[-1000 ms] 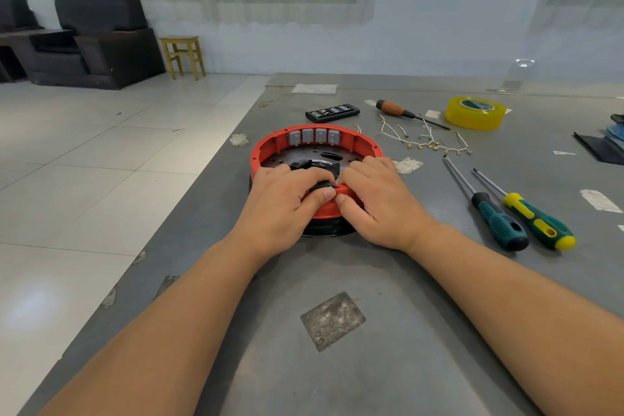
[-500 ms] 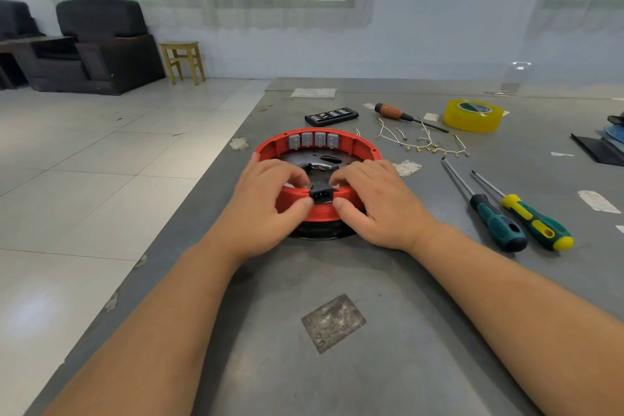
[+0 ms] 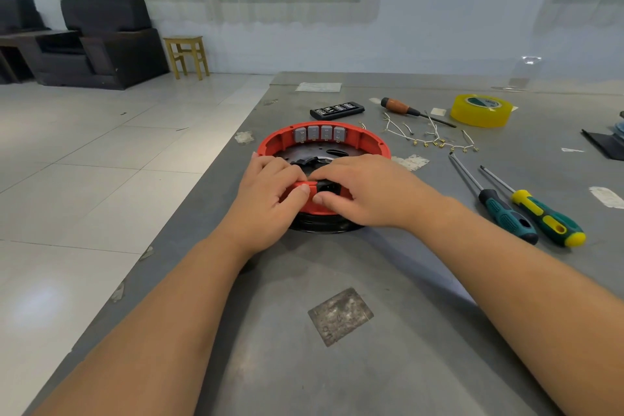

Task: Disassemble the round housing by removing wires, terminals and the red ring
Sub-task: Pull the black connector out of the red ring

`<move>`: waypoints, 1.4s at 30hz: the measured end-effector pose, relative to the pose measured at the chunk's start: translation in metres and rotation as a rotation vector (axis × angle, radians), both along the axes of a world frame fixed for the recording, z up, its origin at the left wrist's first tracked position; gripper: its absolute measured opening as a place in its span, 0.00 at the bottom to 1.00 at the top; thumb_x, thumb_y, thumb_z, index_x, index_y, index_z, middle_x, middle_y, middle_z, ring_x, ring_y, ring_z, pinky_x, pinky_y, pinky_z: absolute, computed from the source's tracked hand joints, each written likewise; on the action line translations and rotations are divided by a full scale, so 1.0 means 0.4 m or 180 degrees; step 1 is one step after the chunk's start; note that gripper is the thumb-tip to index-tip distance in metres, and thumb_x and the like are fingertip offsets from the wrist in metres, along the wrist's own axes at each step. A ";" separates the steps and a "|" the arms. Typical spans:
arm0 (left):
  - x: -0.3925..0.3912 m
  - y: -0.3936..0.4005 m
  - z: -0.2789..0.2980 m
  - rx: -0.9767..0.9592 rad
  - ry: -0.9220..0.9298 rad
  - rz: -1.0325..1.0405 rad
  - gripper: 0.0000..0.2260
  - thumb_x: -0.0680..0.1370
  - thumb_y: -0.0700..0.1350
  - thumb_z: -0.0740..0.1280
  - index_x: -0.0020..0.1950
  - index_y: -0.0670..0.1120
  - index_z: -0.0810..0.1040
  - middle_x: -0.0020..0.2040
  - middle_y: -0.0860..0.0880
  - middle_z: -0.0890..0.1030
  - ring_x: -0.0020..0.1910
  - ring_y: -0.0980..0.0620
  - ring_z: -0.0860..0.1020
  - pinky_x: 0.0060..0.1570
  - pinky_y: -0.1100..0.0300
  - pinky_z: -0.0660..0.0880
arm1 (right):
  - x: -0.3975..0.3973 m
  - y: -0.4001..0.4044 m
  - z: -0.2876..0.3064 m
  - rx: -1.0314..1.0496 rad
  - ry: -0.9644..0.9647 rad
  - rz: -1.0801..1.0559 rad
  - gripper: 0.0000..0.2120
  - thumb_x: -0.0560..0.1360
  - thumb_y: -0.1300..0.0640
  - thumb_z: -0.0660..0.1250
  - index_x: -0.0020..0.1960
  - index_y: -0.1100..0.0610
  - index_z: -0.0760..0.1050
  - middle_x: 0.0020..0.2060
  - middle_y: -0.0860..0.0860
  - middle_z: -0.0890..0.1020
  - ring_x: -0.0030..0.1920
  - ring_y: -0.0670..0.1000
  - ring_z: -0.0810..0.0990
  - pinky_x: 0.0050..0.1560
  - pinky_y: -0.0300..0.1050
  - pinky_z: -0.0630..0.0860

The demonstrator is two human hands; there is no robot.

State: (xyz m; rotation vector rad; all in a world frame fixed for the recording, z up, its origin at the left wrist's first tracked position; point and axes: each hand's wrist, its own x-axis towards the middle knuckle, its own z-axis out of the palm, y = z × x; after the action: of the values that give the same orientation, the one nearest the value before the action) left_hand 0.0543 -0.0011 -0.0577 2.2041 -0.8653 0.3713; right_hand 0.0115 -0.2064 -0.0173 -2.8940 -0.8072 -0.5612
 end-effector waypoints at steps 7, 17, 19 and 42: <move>0.007 0.002 -0.015 -0.0036 -0.0009 -0.0025 0.21 0.80 0.60 0.54 0.47 0.46 0.79 0.48 0.50 0.75 0.63 0.52 0.66 0.78 0.41 0.51 | -0.002 0.007 -0.042 -0.0084 -0.0367 -0.0204 0.18 0.84 0.44 0.54 0.63 0.52 0.76 0.52 0.48 0.83 0.51 0.54 0.82 0.47 0.53 0.76; 0.016 0.006 -0.021 -0.0064 0.0009 -0.0024 0.22 0.80 0.60 0.54 0.49 0.46 0.79 0.49 0.50 0.75 0.64 0.53 0.65 0.79 0.42 0.49 | -0.002 0.013 -0.050 0.0155 -0.0515 -0.0241 0.21 0.84 0.44 0.51 0.60 0.53 0.78 0.49 0.49 0.84 0.48 0.53 0.83 0.45 0.49 0.74; 0.016 0.008 -0.024 -0.0049 -0.0031 -0.0001 0.21 0.80 0.60 0.54 0.49 0.47 0.79 0.49 0.51 0.75 0.64 0.53 0.66 0.79 0.42 0.49 | -0.004 0.012 -0.046 0.0097 -0.0474 -0.0240 0.22 0.84 0.43 0.51 0.60 0.53 0.78 0.50 0.49 0.84 0.50 0.54 0.83 0.47 0.51 0.76; -0.028 -0.036 -0.017 0.0512 -0.1092 0.0656 0.21 0.83 0.61 0.57 0.71 0.56 0.80 0.45 0.56 0.80 0.50 0.48 0.76 0.61 0.52 0.65 | -0.065 -0.219 -0.025 0.0151 0.0397 -0.3142 0.17 0.82 0.49 0.55 0.66 0.55 0.74 0.65 0.58 0.75 0.66 0.62 0.72 0.63 0.58 0.71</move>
State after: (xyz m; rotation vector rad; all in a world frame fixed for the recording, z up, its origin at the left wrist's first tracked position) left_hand 0.0431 -0.0157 -0.0644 2.4277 -0.8719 0.8240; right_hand -0.0143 -0.2942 -0.0272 -3.0584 0.7051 -0.4138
